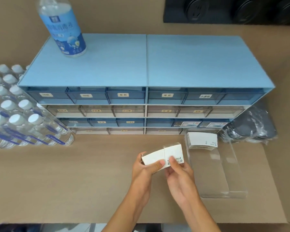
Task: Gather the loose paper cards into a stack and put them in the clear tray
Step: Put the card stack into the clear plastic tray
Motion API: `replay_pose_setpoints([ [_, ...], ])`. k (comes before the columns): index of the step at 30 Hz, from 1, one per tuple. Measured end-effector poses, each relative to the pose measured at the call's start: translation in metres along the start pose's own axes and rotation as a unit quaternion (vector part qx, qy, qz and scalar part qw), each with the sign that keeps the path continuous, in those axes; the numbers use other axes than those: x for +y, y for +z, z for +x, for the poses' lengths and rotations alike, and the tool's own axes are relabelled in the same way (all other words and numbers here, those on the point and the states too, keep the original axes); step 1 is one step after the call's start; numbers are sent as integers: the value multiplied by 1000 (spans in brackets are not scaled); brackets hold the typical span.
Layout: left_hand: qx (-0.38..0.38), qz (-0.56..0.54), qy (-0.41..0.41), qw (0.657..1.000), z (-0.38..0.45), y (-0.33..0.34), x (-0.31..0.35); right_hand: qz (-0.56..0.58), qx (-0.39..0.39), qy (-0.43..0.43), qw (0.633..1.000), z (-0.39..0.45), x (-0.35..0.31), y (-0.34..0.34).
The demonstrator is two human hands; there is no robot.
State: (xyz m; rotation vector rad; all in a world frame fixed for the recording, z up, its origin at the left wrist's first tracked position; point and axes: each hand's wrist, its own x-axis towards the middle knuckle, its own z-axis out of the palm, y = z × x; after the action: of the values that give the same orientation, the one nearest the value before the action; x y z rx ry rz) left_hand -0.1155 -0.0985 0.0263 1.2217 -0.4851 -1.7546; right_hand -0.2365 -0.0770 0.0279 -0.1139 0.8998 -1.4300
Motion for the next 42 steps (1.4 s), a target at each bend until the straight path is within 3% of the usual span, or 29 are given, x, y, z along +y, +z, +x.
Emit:
replay_pose_setpoints([
  [12, 9, -154, -134, 979, -24, 141, -55, 82, 180, -54, 979, -14, -81, -48],
  [20, 111, -139, -254, 951, -7, 180, -88, 82, 276, 70, 955, 15, -102, -92],
  [29, 169, -90, -236, 953, 10, 187, -111, 53, 324, 99, 939, 46, -95, -106],
  [42, 190, -13, -243, 951, 35, 185, -118, -54, 383, 98, 917, 64, -91, -112],
])
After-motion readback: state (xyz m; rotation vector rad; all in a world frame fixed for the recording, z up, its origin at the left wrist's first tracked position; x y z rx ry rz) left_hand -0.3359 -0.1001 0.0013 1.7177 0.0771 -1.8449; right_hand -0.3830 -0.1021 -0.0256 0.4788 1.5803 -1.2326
